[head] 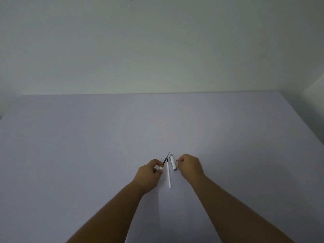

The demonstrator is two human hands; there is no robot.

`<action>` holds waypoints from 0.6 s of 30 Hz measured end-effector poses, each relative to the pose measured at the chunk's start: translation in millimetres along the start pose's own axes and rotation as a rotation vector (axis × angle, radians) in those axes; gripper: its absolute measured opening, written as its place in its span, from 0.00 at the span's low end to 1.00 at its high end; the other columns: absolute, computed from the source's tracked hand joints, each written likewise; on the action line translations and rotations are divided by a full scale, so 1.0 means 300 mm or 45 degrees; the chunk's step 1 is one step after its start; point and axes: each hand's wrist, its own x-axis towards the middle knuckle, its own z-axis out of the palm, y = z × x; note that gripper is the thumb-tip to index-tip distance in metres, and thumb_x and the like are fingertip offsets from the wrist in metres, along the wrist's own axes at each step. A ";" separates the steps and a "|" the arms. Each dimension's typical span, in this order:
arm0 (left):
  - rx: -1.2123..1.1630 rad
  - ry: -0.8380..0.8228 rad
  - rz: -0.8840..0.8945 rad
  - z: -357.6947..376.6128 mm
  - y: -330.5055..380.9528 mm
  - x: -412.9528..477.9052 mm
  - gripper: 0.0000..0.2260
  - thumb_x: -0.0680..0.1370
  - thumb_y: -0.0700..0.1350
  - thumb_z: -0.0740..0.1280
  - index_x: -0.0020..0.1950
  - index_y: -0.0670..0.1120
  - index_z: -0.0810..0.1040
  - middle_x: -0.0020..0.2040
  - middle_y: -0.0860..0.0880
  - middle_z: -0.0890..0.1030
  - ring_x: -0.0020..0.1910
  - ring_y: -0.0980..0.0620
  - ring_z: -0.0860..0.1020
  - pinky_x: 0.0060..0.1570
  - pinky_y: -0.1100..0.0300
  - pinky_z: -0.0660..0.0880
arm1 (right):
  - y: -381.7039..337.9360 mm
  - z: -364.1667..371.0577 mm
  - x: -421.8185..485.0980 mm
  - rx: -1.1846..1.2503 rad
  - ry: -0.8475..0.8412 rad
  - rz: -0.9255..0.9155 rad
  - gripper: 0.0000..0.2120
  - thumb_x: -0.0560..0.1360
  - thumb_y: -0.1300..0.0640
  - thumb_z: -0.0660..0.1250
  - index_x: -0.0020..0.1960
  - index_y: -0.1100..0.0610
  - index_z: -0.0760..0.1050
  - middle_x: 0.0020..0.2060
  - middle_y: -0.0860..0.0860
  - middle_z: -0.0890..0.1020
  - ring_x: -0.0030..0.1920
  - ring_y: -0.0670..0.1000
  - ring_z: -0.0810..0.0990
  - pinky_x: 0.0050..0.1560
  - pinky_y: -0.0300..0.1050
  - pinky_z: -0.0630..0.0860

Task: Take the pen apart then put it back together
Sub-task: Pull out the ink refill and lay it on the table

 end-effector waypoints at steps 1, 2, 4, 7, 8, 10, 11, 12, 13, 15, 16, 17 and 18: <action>0.003 0.001 0.000 0.000 0.001 0.000 0.04 0.79 0.48 0.61 0.50 0.54 0.74 0.36 0.49 0.76 0.29 0.53 0.76 0.21 0.70 0.70 | -0.002 -0.003 -0.003 0.030 0.009 0.007 0.09 0.75 0.60 0.62 0.50 0.62 0.79 0.50 0.58 0.83 0.52 0.58 0.79 0.53 0.48 0.76; 0.007 0.004 0.000 0.001 0.002 0.001 0.04 0.79 0.48 0.61 0.50 0.54 0.74 0.36 0.50 0.77 0.29 0.53 0.76 0.23 0.69 0.71 | -0.005 -0.007 -0.005 0.078 0.035 0.008 0.10 0.75 0.60 0.62 0.51 0.61 0.79 0.50 0.58 0.82 0.53 0.58 0.79 0.53 0.47 0.75; 0.017 0.011 0.007 0.003 0.006 0.006 0.04 0.79 0.48 0.61 0.51 0.54 0.74 0.36 0.50 0.77 0.30 0.53 0.76 0.25 0.67 0.73 | -0.026 -0.024 -0.011 0.230 0.087 0.014 0.10 0.75 0.58 0.62 0.52 0.60 0.80 0.48 0.57 0.83 0.50 0.57 0.79 0.51 0.46 0.75; 0.026 0.015 0.037 0.009 0.023 0.013 0.04 0.79 0.48 0.61 0.51 0.54 0.74 0.36 0.49 0.77 0.30 0.53 0.77 0.27 0.66 0.74 | -0.066 -0.057 -0.022 0.677 -0.100 0.093 0.09 0.73 0.56 0.66 0.48 0.59 0.81 0.39 0.52 0.80 0.41 0.52 0.76 0.43 0.45 0.72; 0.023 0.016 0.048 0.012 0.030 0.014 0.04 0.79 0.48 0.61 0.51 0.54 0.74 0.36 0.49 0.77 0.31 0.52 0.77 0.27 0.66 0.75 | -0.076 -0.065 -0.025 0.761 -0.214 0.109 0.09 0.72 0.55 0.67 0.47 0.59 0.81 0.38 0.51 0.79 0.38 0.50 0.75 0.40 0.45 0.72; 0.001 0.012 0.067 0.017 0.042 0.014 0.03 0.79 0.47 0.61 0.51 0.55 0.73 0.37 0.49 0.77 0.31 0.51 0.77 0.29 0.64 0.75 | -0.089 -0.070 -0.026 0.797 -0.343 0.089 0.07 0.72 0.56 0.68 0.46 0.59 0.81 0.38 0.52 0.80 0.36 0.49 0.74 0.35 0.41 0.71; -0.008 0.011 0.070 0.017 0.046 0.012 0.04 0.79 0.47 0.61 0.51 0.54 0.73 0.37 0.49 0.77 0.31 0.51 0.77 0.29 0.64 0.75 | -0.097 -0.072 -0.022 0.834 -0.328 0.087 0.06 0.73 0.56 0.68 0.44 0.58 0.80 0.38 0.53 0.80 0.36 0.49 0.74 0.34 0.40 0.71; -0.011 0.010 0.068 0.016 0.048 0.010 0.04 0.79 0.47 0.61 0.52 0.53 0.74 0.37 0.49 0.77 0.32 0.51 0.77 0.28 0.64 0.74 | -0.103 -0.077 -0.014 0.933 -0.279 0.106 0.05 0.74 0.58 0.66 0.42 0.58 0.79 0.36 0.53 0.79 0.34 0.48 0.75 0.34 0.39 0.71; -0.006 0.008 0.061 0.013 0.048 0.009 0.06 0.79 0.47 0.61 0.54 0.52 0.74 0.37 0.49 0.77 0.32 0.51 0.77 0.27 0.65 0.73 | -0.107 -0.086 -0.001 1.063 -0.205 0.149 0.07 0.76 0.59 0.64 0.39 0.58 0.77 0.34 0.52 0.78 0.32 0.48 0.74 0.33 0.38 0.72; 0.004 0.015 0.037 0.004 0.041 0.007 0.08 0.79 0.47 0.61 0.56 0.50 0.75 0.37 0.51 0.77 0.32 0.52 0.78 0.27 0.66 0.71 | -0.092 -0.109 0.032 1.154 -0.058 0.217 0.12 0.77 0.61 0.61 0.35 0.58 0.74 0.31 0.52 0.76 0.29 0.47 0.73 0.33 0.39 0.74; 0.003 0.024 0.026 0.001 0.036 0.006 0.08 0.79 0.47 0.61 0.57 0.49 0.74 0.38 0.51 0.77 0.32 0.52 0.78 0.27 0.66 0.71 | -0.072 -0.118 0.047 1.028 0.000 0.216 0.12 0.77 0.60 0.61 0.35 0.59 0.75 0.30 0.53 0.77 0.29 0.49 0.73 0.34 0.42 0.76; 0.000 0.032 0.015 -0.001 0.030 0.005 0.09 0.79 0.47 0.61 0.58 0.49 0.74 0.38 0.51 0.77 0.32 0.52 0.78 0.27 0.66 0.71 | -0.048 -0.123 0.057 0.791 0.030 0.193 0.12 0.76 0.60 0.61 0.36 0.61 0.76 0.31 0.55 0.78 0.30 0.51 0.75 0.37 0.45 0.77; -0.004 0.037 0.006 -0.002 0.023 0.004 0.10 0.78 0.47 0.62 0.58 0.49 0.74 0.39 0.51 0.77 0.33 0.52 0.78 0.28 0.65 0.71 | -0.026 -0.123 0.061 0.531 0.030 0.165 0.11 0.75 0.59 0.62 0.37 0.62 0.78 0.33 0.57 0.80 0.33 0.54 0.77 0.41 0.47 0.77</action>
